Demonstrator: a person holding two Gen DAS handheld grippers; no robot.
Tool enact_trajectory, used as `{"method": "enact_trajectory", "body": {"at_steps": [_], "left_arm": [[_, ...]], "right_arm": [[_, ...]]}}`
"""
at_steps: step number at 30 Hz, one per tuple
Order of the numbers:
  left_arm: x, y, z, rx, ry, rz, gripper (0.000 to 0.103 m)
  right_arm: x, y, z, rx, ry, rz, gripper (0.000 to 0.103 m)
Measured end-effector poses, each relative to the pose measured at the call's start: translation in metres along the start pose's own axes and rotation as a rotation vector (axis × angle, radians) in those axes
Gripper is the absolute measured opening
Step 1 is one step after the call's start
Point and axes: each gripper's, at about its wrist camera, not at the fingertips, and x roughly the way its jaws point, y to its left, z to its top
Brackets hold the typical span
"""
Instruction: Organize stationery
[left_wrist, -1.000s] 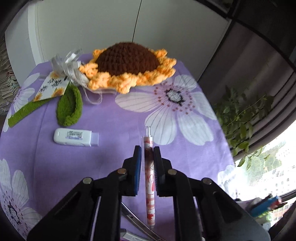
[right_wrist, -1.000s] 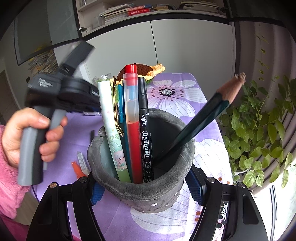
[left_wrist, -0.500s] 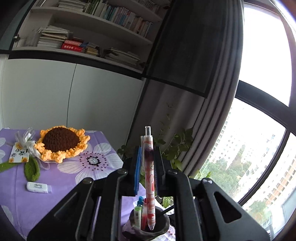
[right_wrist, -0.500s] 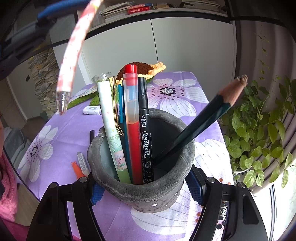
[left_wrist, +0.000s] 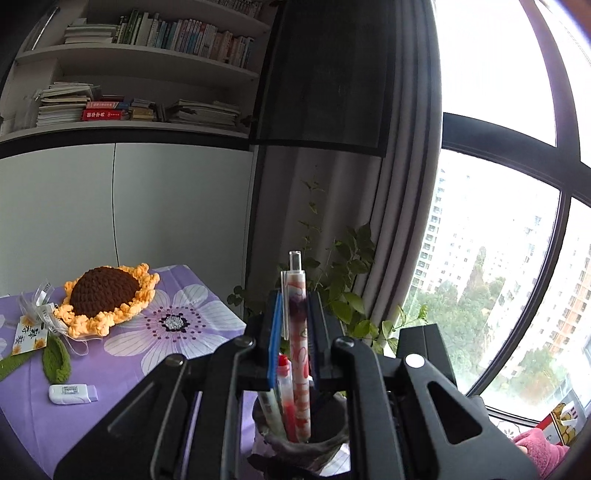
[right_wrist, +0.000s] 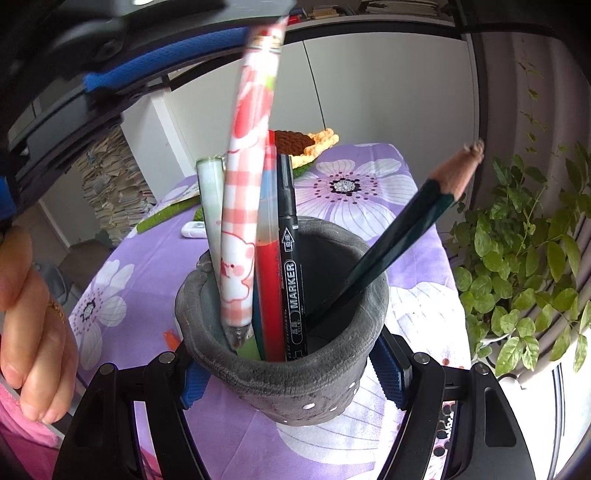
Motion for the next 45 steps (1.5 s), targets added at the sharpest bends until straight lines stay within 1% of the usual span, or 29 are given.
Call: {"method": "enact_trajectory", "body": {"at_steps": [2, 5, 9, 12, 14, 16, 18, 19, 20, 21, 22, 23, 24, 25, 27, 28, 29, 31, 33, 36, 38, 39, 40, 41, 43, 45], "left_arm": [[0.000, 0.002, -0.004, 0.006, 0.031, 0.003, 0.011], [0.001, 0.006, -0.012, -0.011, 0.110, -0.017, 0.012], [-0.002, 0.009, -0.021, -0.020, 0.207, -0.042, 0.012], [-0.005, 0.008, -0.026, -0.021, 0.228, -0.035, 0.014], [-0.008, 0.011, -0.027, -0.022, 0.237, -0.013, 0.025], [-0.014, 0.016, -0.027, -0.051, 0.241, 0.014, 0.055], [-0.025, 0.027, -0.024, -0.092, 0.219, 0.049, 0.066], [-0.031, 0.033, -0.021, -0.111, 0.210, 0.091, 0.068], [-0.033, 0.041, -0.019, -0.127, 0.217, 0.152, 0.068], [-0.032, 0.050, -0.019, -0.148, 0.246, 0.233, 0.068], [-0.028, 0.063, -0.020, -0.187, 0.294, 0.309, 0.067], [-0.024, 0.076, -0.024, -0.243, 0.343, 0.353, 0.066], [-0.019, 0.094, -0.031, -0.330, 0.400, 0.374, 0.064], [-0.013, 0.109, -0.040, -0.412, 0.456, 0.389, 0.058], [-0.002, 0.133, -0.061, -0.560, 0.577, 0.425, 0.053], [0.003, 0.141, -0.071, -0.618, 0.620, 0.434, 0.046], [0.007, 0.146, -0.078, -0.657, 0.639, 0.432, 0.043], [0.016, 0.146, -0.083, -0.670, 0.655, 0.433, 0.037], [0.023, 0.143, -0.084, -0.655, 0.663, 0.461, 0.037], [0.038, 0.140, -0.085, -0.640, 0.708, 0.479, 0.036], [0.043, 0.139, -0.089, -0.628, 0.726, 0.506, 0.031], [0.044, 0.141, -0.089, -0.622, 0.729, 0.514, 0.021], [0.045, 0.142, -0.091, -0.612, 0.727, 0.523, 0.015], [0.044, 0.143, -0.091, -0.605, 0.711, 0.524, 0.015], [0.042, 0.147, -0.092, -0.619, 0.694, 0.504, 0.013], [0.038, 0.146, -0.088, -0.632, 0.655, 0.484, 0.011]], "right_arm": [[0.001, -0.002, -0.001, 0.012, -0.001, -0.010, 0.075], [0.002, -0.002, -0.002, 0.016, -0.002, -0.017, 0.075], [0.005, 0.003, -0.005, -0.009, 0.010, -0.038, 0.075], [0.007, 0.006, -0.006, -0.017, 0.014, -0.036, 0.075], [0.007, 0.008, -0.007, -0.027, 0.014, -0.047, 0.075], [0.007, 0.010, -0.008, -0.032, 0.016, -0.055, 0.075], [0.007, 0.011, -0.008, -0.034, 0.017, -0.060, 0.075], [0.007, 0.011, -0.008, -0.036, 0.018, -0.062, 0.075], [0.006, 0.012, -0.009, -0.038, 0.019, -0.066, 0.075], [0.006, 0.013, -0.009, -0.041, 0.018, -0.068, 0.075], [0.006, 0.013, -0.010, -0.045, 0.017, -0.070, 0.075], [0.006, 0.014, -0.010, -0.048, 0.017, -0.073, 0.075], [0.006, 0.014, -0.010, -0.049, 0.017, -0.075, 0.075], [0.007, 0.014, -0.010, -0.049, 0.016, -0.077, 0.075], [0.007, 0.014, -0.010, -0.046, 0.013, -0.078, 0.075], [0.006, 0.014, -0.011, -0.046, 0.011, -0.078, 0.075], [0.006, 0.014, -0.011, -0.046, 0.009, -0.077, 0.075], [0.006, 0.014, -0.011, -0.046, 0.008, -0.077, 0.075], [0.006, 0.014, -0.011, -0.046, 0.006, -0.074, 0.075], [0.006, 0.013, -0.012, -0.047, 0.004, -0.070, 0.075], [0.006, 0.013, -0.012, -0.046, 0.003, -0.066, 0.075], [0.006, 0.012, -0.012, -0.045, 0.003, -0.065, 0.075], [0.006, 0.012, -0.012, -0.045, 0.002, -0.064, 0.075], [0.006, 0.012, -0.012, -0.045, 0.001, -0.063, 0.075], [0.006, 0.012, -0.013, -0.047, -0.001, -0.062, 0.075], [0.006, 0.012, -0.013, -0.050, 0.000, -0.062, 0.075]]}}
